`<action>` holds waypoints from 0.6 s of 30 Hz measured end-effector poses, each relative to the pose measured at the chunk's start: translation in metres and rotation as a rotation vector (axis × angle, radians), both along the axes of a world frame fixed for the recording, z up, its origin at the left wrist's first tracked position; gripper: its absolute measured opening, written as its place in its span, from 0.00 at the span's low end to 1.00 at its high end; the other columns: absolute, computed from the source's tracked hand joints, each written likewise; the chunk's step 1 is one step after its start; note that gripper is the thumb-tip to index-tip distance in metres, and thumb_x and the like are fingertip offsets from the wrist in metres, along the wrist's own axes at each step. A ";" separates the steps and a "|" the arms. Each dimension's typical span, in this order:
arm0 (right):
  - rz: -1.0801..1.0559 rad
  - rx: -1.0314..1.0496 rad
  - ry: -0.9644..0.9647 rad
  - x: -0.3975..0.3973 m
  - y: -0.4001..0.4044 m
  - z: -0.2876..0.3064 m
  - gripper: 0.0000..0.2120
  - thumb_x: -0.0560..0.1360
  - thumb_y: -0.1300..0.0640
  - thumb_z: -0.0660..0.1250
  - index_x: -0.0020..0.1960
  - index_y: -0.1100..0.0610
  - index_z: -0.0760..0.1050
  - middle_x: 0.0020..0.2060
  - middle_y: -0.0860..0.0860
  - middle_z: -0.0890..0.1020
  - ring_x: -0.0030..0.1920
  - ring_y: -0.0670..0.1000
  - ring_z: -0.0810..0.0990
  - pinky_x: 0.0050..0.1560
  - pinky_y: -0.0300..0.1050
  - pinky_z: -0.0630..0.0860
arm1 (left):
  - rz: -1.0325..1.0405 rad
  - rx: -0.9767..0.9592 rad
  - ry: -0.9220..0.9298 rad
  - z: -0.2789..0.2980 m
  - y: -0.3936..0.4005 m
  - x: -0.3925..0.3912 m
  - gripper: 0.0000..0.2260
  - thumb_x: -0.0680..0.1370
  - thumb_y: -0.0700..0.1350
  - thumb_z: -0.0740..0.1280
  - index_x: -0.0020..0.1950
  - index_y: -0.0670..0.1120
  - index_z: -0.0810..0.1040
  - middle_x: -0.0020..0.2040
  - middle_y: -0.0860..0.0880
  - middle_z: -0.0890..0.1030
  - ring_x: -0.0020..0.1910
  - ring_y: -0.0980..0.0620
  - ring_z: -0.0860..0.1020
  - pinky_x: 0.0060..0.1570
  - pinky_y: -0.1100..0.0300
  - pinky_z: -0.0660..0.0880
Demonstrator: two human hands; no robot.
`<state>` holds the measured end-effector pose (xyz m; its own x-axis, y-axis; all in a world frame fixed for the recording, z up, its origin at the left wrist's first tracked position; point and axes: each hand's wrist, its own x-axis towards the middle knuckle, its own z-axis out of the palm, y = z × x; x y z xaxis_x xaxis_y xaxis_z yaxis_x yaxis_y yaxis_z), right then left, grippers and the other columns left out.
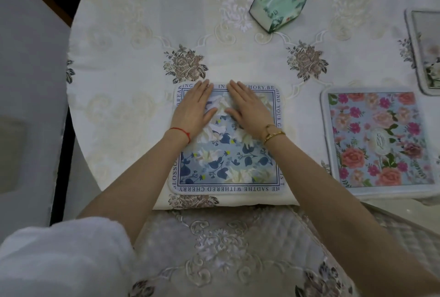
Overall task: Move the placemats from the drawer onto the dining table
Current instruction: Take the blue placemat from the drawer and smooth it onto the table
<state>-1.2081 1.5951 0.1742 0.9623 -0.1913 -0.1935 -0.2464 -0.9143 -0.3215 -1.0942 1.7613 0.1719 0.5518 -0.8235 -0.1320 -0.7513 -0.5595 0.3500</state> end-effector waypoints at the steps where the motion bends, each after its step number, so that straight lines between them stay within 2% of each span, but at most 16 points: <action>1: -0.028 0.003 -0.003 -0.007 -0.006 0.001 0.31 0.81 0.42 0.51 0.78 0.56 0.48 0.77 0.51 0.52 0.77 0.50 0.48 0.77 0.47 0.45 | 0.006 0.000 -0.009 -0.001 0.004 0.001 0.30 0.81 0.57 0.53 0.78 0.45 0.50 0.79 0.47 0.52 0.77 0.50 0.49 0.76 0.57 0.45; 6: -0.173 0.030 -0.002 -0.056 -0.046 0.004 0.34 0.79 0.40 0.54 0.78 0.56 0.49 0.77 0.51 0.53 0.77 0.50 0.48 0.76 0.45 0.45 | 0.086 0.016 -0.007 -0.001 0.028 0.007 0.33 0.80 0.60 0.54 0.78 0.43 0.50 0.78 0.45 0.53 0.77 0.48 0.52 0.76 0.52 0.50; 11: -0.266 -0.010 -0.002 -0.074 -0.044 0.009 0.32 0.80 0.44 0.55 0.77 0.59 0.51 0.77 0.54 0.54 0.77 0.53 0.49 0.77 0.48 0.46 | 0.137 0.021 0.021 0.008 0.054 -0.004 0.32 0.79 0.56 0.59 0.77 0.40 0.54 0.78 0.42 0.55 0.77 0.45 0.53 0.75 0.54 0.48; 15: -0.135 0.020 -0.042 -0.075 0.014 0.009 0.29 0.81 0.46 0.56 0.77 0.57 0.53 0.77 0.53 0.55 0.77 0.53 0.49 0.77 0.51 0.50 | 0.001 -0.005 0.054 0.011 0.063 -0.042 0.32 0.79 0.55 0.60 0.77 0.42 0.53 0.78 0.43 0.53 0.77 0.47 0.50 0.75 0.57 0.45; 18: -0.085 0.071 -0.032 -0.076 0.047 -0.003 0.29 0.81 0.47 0.55 0.77 0.58 0.52 0.77 0.52 0.56 0.77 0.52 0.50 0.76 0.51 0.52 | -0.039 0.009 0.058 0.007 0.065 -0.072 0.32 0.80 0.57 0.57 0.78 0.44 0.51 0.79 0.46 0.50 0.77 0.50 0.47 0.75 0.56 0.46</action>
